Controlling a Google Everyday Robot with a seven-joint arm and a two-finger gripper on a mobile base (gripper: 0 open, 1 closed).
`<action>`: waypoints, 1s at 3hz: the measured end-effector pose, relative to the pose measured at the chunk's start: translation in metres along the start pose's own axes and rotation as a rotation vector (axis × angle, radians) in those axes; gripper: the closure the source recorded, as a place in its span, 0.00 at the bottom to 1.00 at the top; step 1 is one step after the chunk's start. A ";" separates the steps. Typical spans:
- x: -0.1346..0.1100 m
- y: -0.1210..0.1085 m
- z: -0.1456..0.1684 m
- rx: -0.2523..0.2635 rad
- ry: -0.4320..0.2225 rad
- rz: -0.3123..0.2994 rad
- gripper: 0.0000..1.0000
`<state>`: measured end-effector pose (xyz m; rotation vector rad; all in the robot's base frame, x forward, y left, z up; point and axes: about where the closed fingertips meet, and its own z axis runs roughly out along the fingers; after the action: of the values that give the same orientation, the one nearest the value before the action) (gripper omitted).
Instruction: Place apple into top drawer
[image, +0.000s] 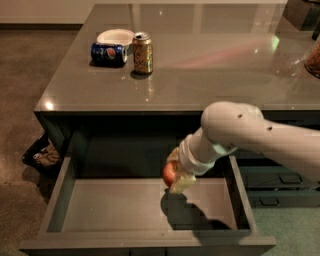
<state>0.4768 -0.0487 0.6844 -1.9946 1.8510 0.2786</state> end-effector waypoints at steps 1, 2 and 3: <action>0.004 0.020 0.040 -0.053 -0.047 0.058 1.00; 0.015 0.036 0.077 -0.104 -0.052 0.111 1.00; 0.015 0.036 0.076 -0.104 -0.052 0.111 1.00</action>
Offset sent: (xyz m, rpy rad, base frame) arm -0.0369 0.0213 -0.1355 0.0596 0.2367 -0.0902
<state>0.4521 -0.0316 0.6044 -1.9354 1.9539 0.4633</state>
